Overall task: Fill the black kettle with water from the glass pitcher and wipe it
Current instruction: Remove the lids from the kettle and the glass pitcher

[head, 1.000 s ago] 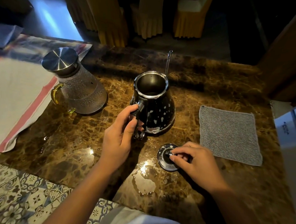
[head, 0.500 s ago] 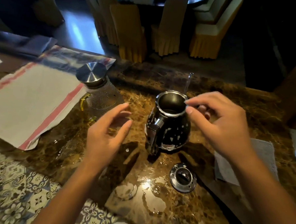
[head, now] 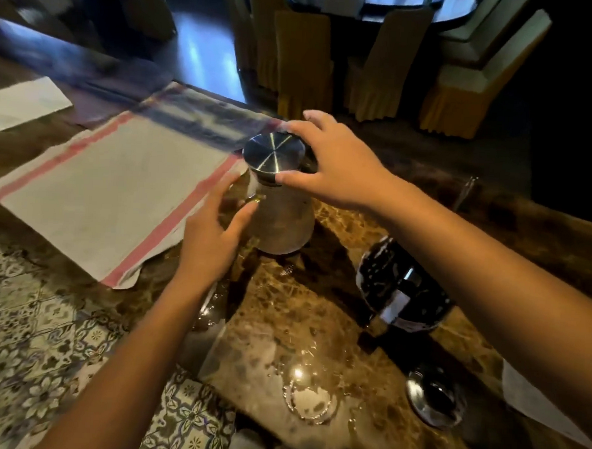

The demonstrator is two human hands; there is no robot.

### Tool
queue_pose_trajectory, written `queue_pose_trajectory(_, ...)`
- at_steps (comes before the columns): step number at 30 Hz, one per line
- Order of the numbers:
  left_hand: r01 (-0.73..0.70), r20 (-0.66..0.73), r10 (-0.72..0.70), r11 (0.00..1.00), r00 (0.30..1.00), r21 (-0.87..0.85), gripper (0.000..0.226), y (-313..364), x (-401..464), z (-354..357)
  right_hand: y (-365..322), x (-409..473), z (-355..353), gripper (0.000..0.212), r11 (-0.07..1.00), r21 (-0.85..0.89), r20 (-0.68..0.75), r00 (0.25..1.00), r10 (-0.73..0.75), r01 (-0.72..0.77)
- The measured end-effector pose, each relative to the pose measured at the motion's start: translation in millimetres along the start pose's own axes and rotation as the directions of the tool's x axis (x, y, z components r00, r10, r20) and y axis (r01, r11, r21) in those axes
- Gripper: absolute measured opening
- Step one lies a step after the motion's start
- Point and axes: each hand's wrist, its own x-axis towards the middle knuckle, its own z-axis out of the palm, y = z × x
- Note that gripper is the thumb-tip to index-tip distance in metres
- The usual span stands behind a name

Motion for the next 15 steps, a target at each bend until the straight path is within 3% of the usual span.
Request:
queue_pose_trajectory(5, 0.052, 0.159, -0.024, 0.983, 0.987, -0.175, 0.047, -14.9, 4.0, 13.7, -19.1, 42.5, 30.9, 0.077, 0.995, -0.097, 0.055, 0.998, 0.008, -0.002)
queue_pose_trajectory(9, 0.109, 0.223, -0.053, 0.962, 0.973, -0.25, 0.051, -22.9, 9.0, 11.0, -30.1, 50.4, 49.9, 0.073, 0.977, -0.203, -0.04, 0.997, 0.062, -0.069)
queue_pose_trajectory(15, 0.016, 0.258, 0.075, 0.943, 0.963, -0.333, 0.04, -36.8, 6.9, 14.9, -31.1, 52.8, 58.5, 0.066, 0.978, -0.181, -0.101, 0.991, 0.087, -0.104)
